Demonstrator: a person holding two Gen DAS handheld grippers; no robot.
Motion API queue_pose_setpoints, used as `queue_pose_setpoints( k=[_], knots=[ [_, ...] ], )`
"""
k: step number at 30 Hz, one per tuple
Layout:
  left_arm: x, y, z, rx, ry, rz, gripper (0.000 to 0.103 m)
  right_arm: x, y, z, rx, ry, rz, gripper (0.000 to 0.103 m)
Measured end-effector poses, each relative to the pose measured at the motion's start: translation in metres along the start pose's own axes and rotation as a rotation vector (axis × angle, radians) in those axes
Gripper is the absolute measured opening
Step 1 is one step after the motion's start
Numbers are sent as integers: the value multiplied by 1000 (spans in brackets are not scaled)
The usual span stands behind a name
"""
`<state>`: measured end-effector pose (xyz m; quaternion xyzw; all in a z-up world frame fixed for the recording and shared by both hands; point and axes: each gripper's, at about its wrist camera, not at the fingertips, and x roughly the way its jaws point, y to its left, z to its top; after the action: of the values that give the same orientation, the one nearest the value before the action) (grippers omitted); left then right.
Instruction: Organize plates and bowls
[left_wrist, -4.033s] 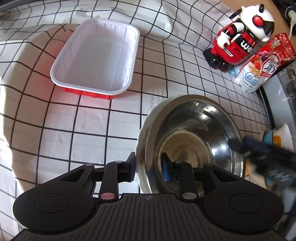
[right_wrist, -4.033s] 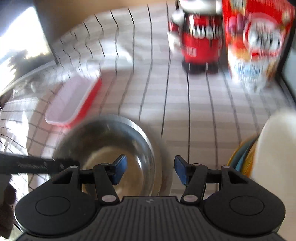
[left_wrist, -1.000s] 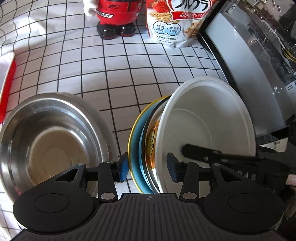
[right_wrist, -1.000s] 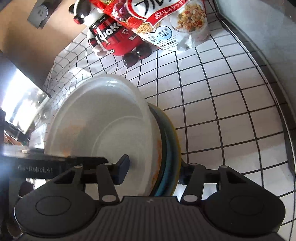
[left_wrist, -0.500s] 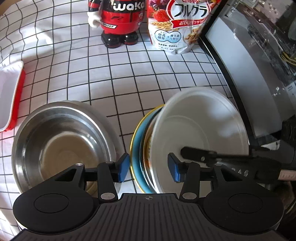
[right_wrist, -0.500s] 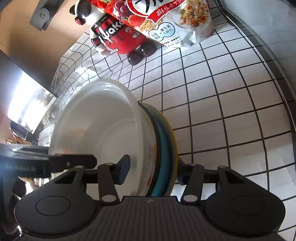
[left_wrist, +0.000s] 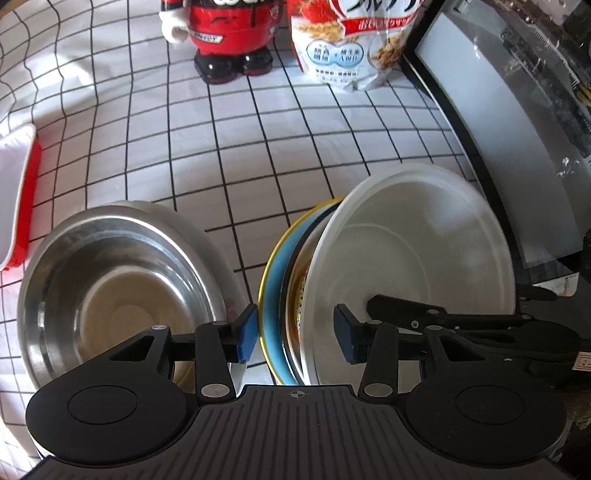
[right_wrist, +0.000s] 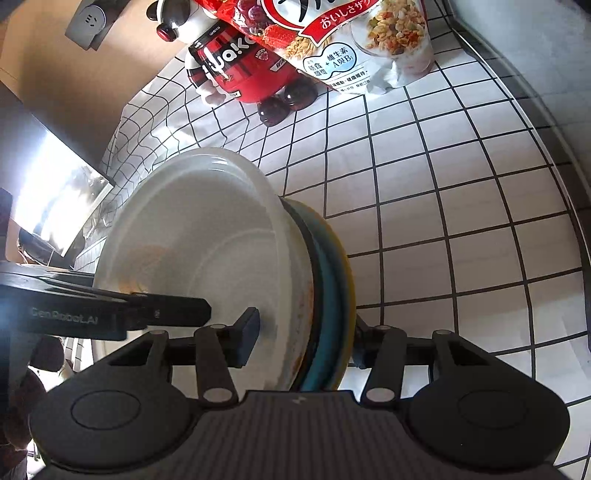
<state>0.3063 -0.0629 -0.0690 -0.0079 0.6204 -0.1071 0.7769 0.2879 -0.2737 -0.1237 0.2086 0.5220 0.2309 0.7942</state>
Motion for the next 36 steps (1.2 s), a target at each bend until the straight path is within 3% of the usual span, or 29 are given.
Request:
queue_pose_setpoints(
  k=[4,13,23,28,32,36],
  knots=[
    [3,-6,-2,38,-1,27,48,-1,-1,-1,13,-5,4,50],
    [1,-7,-9,53,10,9,47,-8,0,-8,62,9,11,51],
    [3,-24,-17,173,-22,62,50,-14,11,-23,-1,-2,-41,55],
    [2,-18,-16,194,-20,17,49,-14,13,-24,-24,-8,-50,56],
    [4,-25,-16,252,0,35,51,-15,12,-24,-21,-11,-46,56],
    [8,-24,-8,223,15,8,53,-17,11,-25,-25,-27,-61,55]
  ],
)
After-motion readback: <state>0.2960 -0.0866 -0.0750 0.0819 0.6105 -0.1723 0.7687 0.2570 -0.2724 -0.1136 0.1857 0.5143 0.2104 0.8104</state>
